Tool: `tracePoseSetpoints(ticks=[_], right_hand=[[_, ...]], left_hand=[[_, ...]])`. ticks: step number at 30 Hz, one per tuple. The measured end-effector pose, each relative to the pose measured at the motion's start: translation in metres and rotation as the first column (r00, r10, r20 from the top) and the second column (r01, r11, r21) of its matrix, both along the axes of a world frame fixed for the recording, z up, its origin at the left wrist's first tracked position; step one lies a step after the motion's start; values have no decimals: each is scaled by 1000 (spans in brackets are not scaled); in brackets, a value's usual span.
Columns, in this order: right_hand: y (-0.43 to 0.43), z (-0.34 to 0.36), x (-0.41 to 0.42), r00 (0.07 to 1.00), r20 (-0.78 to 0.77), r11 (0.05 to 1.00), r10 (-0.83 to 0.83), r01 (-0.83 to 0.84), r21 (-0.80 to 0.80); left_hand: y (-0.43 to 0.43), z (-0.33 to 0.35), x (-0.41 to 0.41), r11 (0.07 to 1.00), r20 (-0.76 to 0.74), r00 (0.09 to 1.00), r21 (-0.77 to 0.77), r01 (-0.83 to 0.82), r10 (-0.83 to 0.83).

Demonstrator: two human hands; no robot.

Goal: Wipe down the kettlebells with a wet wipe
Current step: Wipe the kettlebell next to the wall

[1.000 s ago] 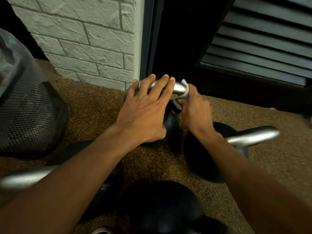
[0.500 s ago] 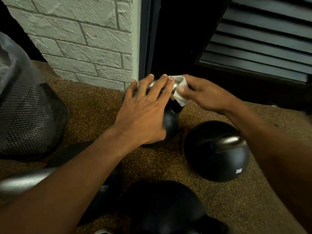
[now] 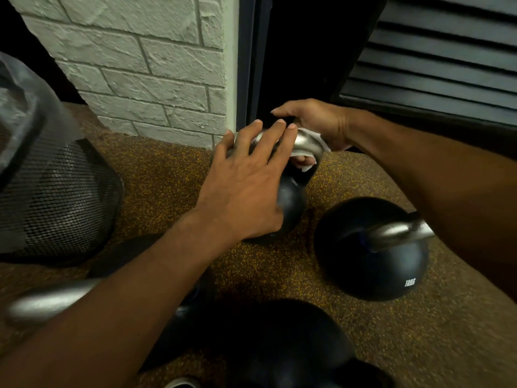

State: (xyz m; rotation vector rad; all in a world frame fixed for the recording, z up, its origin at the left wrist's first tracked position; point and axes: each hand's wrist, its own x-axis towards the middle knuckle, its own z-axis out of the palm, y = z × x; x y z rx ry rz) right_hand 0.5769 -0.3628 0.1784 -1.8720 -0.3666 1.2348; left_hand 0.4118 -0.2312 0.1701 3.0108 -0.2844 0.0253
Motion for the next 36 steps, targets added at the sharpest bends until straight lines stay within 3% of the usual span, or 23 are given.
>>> tracePoseSetpoints(ticks=[2, 4, 9, 11, 13, 15, 20, 24, 28, 31, 34, 36], right_hand=[[-1, 1, -3, 998, -18, 998, 59, -59, 4], [-5, 0, -2, 1000, 21, 1000, 11, -12, 19], [-27, -16, -27, 927, 308, 976, -215, 193, 100], [-31, -20, -59, 816, 520, 967, -254, 232, 108], [-35, -24, -88, 650, 749, 985, -128, 173, 17], [-40, -34, -106, 541, 841, 988, -18, 137, -67], [-34, -46, -114, 527, 841, 972, -119, 235, -11], [-13, -33, -105, 330, 942, 991, 58, 94, -94], [-20, -40, -102, 438, 893, 973, -102, 230, -1], [-30, -54, -110, 320, 947, 980, 35, 176, -95], [-36, -57, -109, 383, 921, 961, -75, 273, -35], [-35, -52, -111, 374, 926, 968, -51, 247, -46]], left_hand=[[0, 1, 0, 1000, -7, 1000, 1, 0, 0], [1, 2, 0, 1000, -12, 1000, 5, 3, -3], [-1, 4, 0, 1000, -30, 1000, -17, -3, 3], [0, 7, 0, 999, -39, 999, -43, 0, -2], [4, 9, -1, 997, -44, 999, -71, 5, -8], [5, 10, -2, 998, -52, 998, -50, 29, -31], [3, 22, -7, 999, -83, 996, -23, -45, 43], [6, 27, -9, 990, -39, 990, -26, -135, 134], [2, 24, -14, 992, -90, 989, 54, -111, 116], [1, 20, -16, 992, -97, 987, 33, -124, 126], [6, 19, -15, 993, -102, 987, 25, -119, 121], [6, 20, -15, 993, -125, 986, 26, -113, 115]])
